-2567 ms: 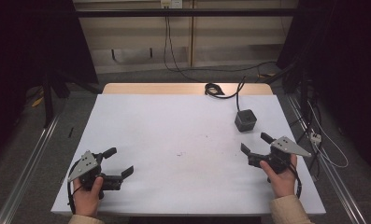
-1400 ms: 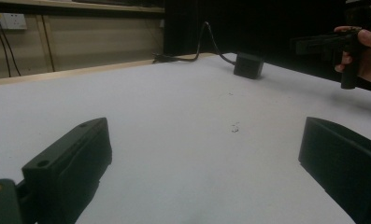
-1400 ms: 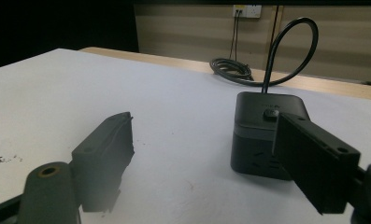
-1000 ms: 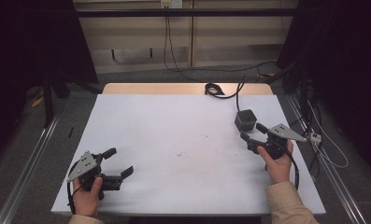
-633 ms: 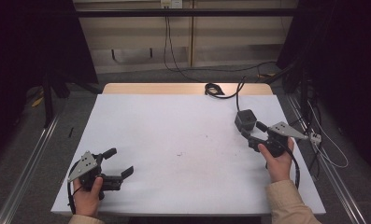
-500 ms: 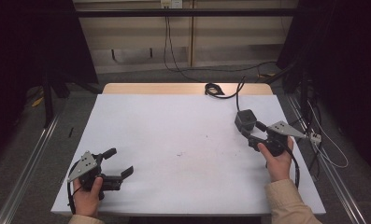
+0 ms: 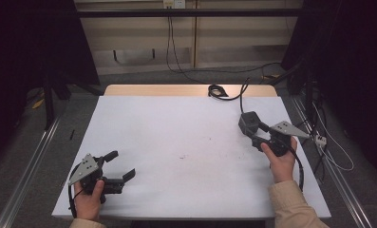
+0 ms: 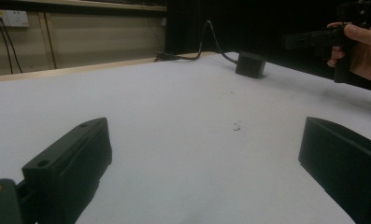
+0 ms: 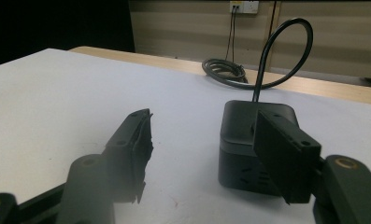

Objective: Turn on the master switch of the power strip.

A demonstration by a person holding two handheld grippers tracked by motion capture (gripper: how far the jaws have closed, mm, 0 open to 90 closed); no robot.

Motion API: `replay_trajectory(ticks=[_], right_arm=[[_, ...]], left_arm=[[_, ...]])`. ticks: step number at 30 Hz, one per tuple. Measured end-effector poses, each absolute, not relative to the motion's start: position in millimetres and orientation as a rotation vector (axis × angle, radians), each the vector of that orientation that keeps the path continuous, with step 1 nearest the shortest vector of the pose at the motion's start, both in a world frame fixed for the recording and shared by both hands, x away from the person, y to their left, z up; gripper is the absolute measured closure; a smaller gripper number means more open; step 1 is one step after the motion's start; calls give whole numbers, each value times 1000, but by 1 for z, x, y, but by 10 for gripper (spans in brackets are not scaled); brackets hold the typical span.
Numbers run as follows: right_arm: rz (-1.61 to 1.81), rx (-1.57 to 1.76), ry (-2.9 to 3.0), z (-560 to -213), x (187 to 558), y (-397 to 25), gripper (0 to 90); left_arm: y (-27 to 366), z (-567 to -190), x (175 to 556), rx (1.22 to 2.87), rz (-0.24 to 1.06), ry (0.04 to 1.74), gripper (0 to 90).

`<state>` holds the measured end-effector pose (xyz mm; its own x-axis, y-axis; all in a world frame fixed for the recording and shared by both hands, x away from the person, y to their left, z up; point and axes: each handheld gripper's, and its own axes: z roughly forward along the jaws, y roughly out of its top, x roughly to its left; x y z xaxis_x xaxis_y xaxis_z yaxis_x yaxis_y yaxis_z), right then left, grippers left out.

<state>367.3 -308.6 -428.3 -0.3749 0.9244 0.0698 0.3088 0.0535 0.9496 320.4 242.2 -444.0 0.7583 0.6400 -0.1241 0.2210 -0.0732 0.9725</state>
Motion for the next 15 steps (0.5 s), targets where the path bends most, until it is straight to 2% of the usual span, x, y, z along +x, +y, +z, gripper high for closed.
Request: replay_trajectory(ticks=[15], right_arm=[[1308,1236,1753,-426,374,-308,462]], left_arm=[[242,-443,320,1650,397,692,22]])
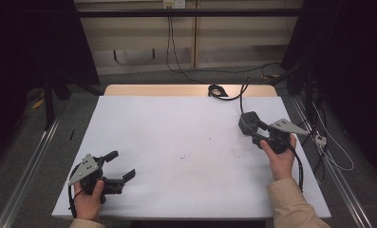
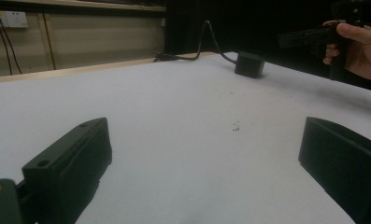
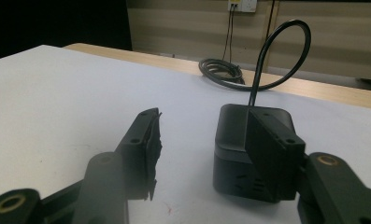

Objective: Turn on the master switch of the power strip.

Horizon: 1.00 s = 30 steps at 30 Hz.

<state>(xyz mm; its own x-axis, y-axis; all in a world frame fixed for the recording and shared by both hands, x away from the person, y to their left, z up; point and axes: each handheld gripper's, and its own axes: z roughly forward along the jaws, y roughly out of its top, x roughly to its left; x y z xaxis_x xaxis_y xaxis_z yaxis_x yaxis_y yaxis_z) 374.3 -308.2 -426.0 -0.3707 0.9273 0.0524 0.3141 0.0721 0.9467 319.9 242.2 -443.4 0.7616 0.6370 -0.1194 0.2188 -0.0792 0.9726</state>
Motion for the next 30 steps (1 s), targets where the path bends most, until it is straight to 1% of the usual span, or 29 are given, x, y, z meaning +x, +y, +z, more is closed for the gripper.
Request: replay_trajectory(ticks=[9,21,30], right_arm=[[1308,1240,1759,-426,378,-309,530],[1320,1250,1778,-424,384,-309,647],[1305,1240,1778,-424,388,-311,708]], left_arm=[[242,-444,320,1649,396,694,22],[243,-444,320,1642,397,698,22],[242,-444,320,1636,389,701,22]])
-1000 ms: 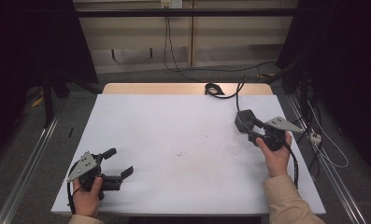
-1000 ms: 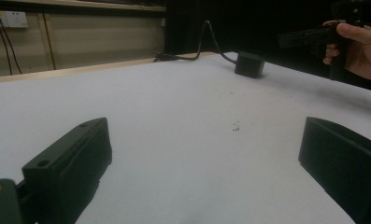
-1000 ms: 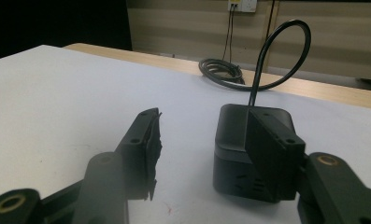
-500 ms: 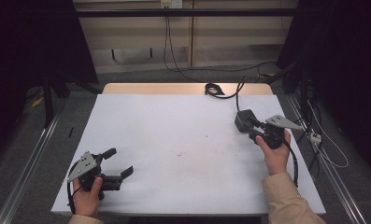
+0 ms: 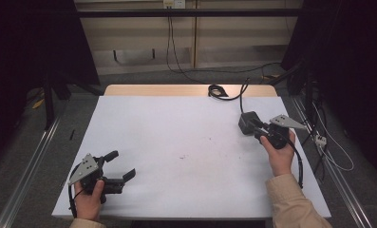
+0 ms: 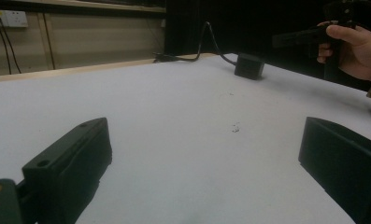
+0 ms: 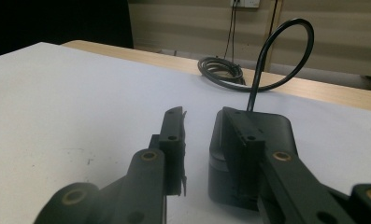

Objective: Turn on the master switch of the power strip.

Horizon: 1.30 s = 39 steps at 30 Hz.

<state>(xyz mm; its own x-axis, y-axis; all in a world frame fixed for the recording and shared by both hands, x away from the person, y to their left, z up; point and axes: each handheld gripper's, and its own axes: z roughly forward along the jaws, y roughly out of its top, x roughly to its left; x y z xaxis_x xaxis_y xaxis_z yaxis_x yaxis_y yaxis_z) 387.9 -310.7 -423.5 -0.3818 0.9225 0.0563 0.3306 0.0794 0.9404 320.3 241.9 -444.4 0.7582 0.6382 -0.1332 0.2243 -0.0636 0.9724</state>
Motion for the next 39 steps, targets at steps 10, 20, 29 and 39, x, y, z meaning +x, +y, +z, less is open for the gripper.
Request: replay_trajectory(ticks=[10,20,29,39], right_arm=[[1291,1245,1785,-425,394,-313,766],[1285,1248,1793,-425,397,-314,806],[1297,1242,1797,-424,400,-313,831],[1292,1252,1794,-426,404,-313,852]], left_arm=[[243,-445,321,1633,387,702,22],[243,-445,320,1636,386,705,22],[243,-446,321,1629,382,710,22],[243,-446,321,1628,382,711,22]])
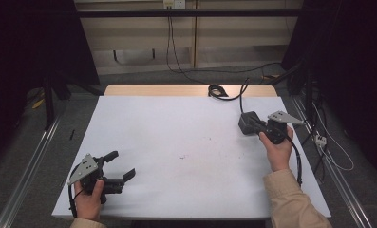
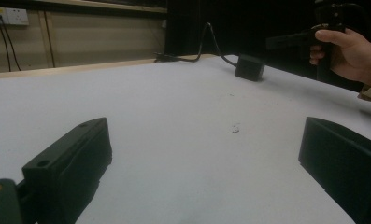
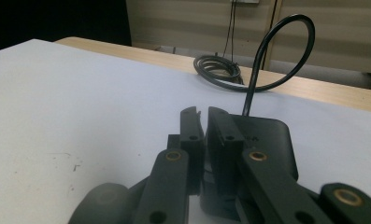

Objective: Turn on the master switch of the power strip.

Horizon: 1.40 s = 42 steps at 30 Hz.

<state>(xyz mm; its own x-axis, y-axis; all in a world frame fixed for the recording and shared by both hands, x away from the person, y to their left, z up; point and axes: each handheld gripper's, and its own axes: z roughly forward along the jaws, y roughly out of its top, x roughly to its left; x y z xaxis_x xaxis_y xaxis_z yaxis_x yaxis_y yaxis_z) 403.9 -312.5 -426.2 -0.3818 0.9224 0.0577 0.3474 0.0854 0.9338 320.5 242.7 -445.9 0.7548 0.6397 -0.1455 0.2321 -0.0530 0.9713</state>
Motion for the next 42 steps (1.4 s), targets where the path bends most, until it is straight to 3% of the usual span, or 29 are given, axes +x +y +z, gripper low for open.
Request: replay_trajectory(ticks=[16,42], right_arm=[[1255,1273,1789,-431,411,-318,900],[1221,1284,1770,-435,423,-325,900]], left_arm=[[243,-446,321,1622,379,712,22],[242,-446,321,1624,380,716,22]])
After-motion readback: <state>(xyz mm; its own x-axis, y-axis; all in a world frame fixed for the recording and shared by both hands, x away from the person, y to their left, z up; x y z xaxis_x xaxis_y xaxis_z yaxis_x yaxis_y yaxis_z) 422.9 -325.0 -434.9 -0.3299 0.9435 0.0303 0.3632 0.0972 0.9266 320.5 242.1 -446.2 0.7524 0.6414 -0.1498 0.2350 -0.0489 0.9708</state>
